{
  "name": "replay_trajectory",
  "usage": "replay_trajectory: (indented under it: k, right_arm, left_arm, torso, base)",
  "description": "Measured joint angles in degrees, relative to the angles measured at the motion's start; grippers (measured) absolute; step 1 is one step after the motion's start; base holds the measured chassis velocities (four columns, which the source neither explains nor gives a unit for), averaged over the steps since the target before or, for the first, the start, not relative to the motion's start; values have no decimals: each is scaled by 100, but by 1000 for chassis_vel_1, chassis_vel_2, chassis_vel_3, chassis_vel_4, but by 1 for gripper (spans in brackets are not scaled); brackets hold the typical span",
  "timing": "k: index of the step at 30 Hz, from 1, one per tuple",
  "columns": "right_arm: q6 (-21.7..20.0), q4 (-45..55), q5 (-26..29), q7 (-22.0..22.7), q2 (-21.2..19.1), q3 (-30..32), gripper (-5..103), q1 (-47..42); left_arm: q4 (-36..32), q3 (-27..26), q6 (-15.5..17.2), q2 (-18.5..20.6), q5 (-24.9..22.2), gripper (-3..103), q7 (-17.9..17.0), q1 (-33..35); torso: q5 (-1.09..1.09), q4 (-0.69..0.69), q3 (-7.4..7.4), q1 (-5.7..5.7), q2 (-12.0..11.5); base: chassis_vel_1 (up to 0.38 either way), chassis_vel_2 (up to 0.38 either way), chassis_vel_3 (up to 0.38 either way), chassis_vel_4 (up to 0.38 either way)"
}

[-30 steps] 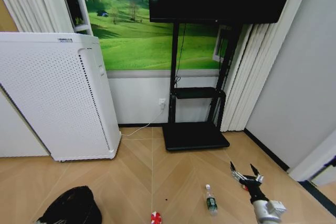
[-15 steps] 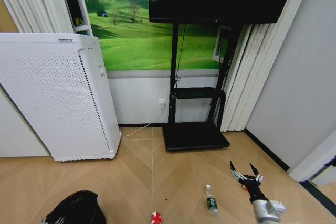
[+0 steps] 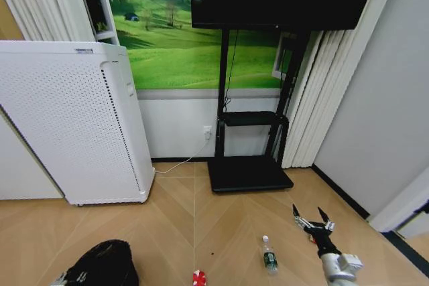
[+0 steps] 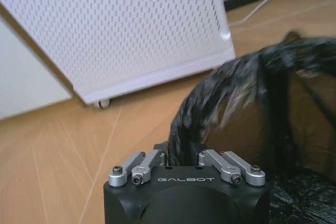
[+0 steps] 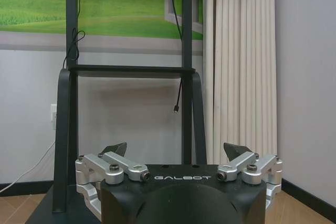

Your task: Pick up the trash bin and place the garbage on the floor into it.

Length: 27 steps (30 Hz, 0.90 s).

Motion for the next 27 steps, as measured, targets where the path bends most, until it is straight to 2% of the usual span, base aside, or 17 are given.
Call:
replay_trajectory:
  k: [1,2,4,7,10,23,24,25,26,27]
  right_arm:
    - [1,0,-4,-1,-1,0,100,0]
    - [2,9,-9,-1,-4,0,100,0]
    - [2,17,-15,-1,-5,0,100,0]
    - [3,29,-33,-1,-4,0,100,1]
    - [4,51,-64,-1,-2,0,100,-1]
    - [2,80,-68,-3,-1,0,100,-17]
    - [2,80,-68,-9,3,2,100,-21]
    - [2,77,-67,-19,6,2,100,-27]
    - [2,77,-67,-19,6,2,100,-27]
    - [2,65,-66,-33,8,3,100,-33]
  left_arm:
    - [-67,23,-30,-16,46,25,-26,-11]
    - [-126,54,-74,-36,102,14,-49,-31]
    - [-141,74,-109,-48,140,14,-70,-50]
    - [-130,115,-200,-73,208,3,-117,-101]
    - [-84,167,-298,-138,253,0,-138,-118]
    - [-91,236,-398,-200,176,0,-248,-139]
    - [-174,238,-392,-189,19,1,-289,-142]
    - [-254,233,-356,-177,-92,6,-305,-142]
    - [-254,233,-356,-177,-92,6,-305,-142]
    - [-360,205,-295,-157,-212,12,-322,-134]
  torso:
    - [3,0,0,0,0]
    - [0,0,0,0,0]
    - [0,1,-1,0,0]
    - [5,1,-1,0,0]
    - [5,2,-1,0,1]
    - [5,2,-1,-1,2]
    - [5,2,-1,-1,2]
    - [5,2,-2,-1,2]
    - [5,2,-2,-1,2]
    - [5,1,-2,-1,2]
  base:
    - [0,0,0,0]
    - [0,0,0,0]
    - [0,0,0,0]
    - [0,0,0,0]
    - [0,0,0,0]
    - [0,0,0,0]
    - [0,0,0,0]
    - [0,0,0,0]
    - [0,0,0,0]
    - [0,0,0,0]
